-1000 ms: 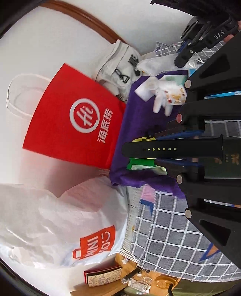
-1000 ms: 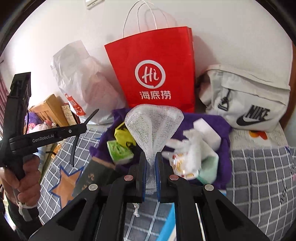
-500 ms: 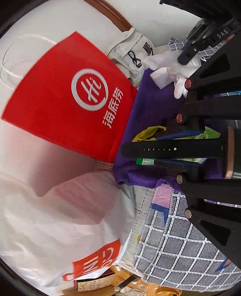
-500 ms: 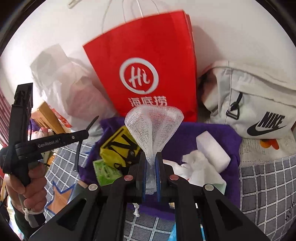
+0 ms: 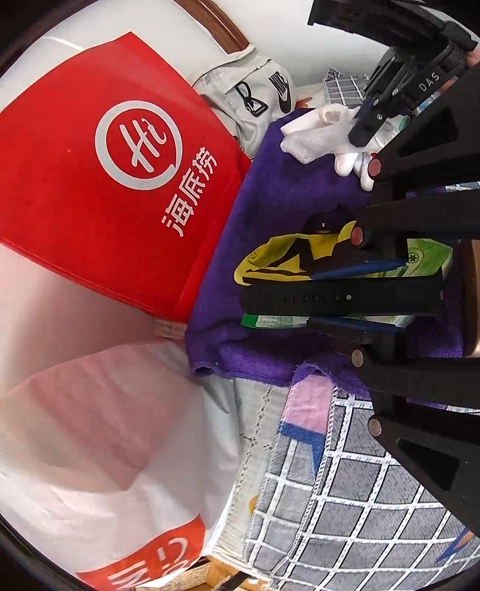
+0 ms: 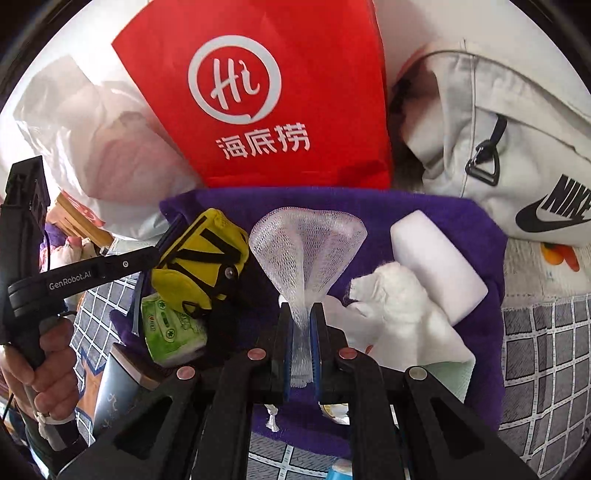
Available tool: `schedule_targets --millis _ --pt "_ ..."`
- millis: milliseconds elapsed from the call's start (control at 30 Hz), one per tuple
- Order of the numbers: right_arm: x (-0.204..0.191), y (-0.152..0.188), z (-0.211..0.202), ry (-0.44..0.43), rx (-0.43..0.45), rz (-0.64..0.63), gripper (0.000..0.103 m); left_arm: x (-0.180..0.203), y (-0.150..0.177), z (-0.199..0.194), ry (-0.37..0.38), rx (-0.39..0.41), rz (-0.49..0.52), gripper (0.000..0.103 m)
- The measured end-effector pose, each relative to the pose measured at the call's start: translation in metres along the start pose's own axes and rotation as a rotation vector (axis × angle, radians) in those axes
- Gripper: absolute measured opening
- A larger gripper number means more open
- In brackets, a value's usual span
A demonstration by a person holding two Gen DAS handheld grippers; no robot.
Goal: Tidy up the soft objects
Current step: 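Lower both tools onto the towel and open them, releasing strap and mesh bag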
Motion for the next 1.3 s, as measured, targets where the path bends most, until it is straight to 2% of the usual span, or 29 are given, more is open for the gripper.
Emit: schedule_targets --millis 367,633,833,967,1067,1167,1300 --pt "-0.002 0.002 0.018 0.017 -0.037 -0.008 0.01 -0.005 -0.003 0.001 0.025 -0.017 -0.019 0.02" --pt "-0.004 0.003 0.019 0.015 -0.044 -0.02 0.034 -0.005 -0.004 0.0 0.037 -0.024 -0.017 0.02" --pt "-0.01 0.003 0.016 0.019 -0.05 -0.052 0.059 -0.007 -0.004 -0.003 0.052 -0.039 -0.023 0.024" --pt "-0.016 0.003 0.012 0.054 -0.057 -0.088 0.062 -0.005 -0.004 -0.01 0.054 -0.033 -0.014 0.028" --pt "-0.02 0.002 0.006 0.072 -0.042 -0.099 0.07 -0.003 -0.004 -0.015 0.054 -0.029 0.0 0.032" --pt "-0.022 0.002 -0.008 0.083 -0.019 -0.102 0.07 -0.002 -0.003 -0.024 0.05 -0.016 0.007 0.033" --pt "-0.024 0.006 -0.034 0.053 0.03 -0.075 0.075 0.004 -0.002 -0.035 0.032 0.006 0.021 0.045"
Point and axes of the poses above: each gripper's, at about its wrist camera, not at the fingertips, and z roughly the way its jaws point, x to its right, y to its underside, the point moved 2 cm from there along z, roughly the way its jaws point, and after that the axes turned 5 degrees about -x, right-handed, at the moved point
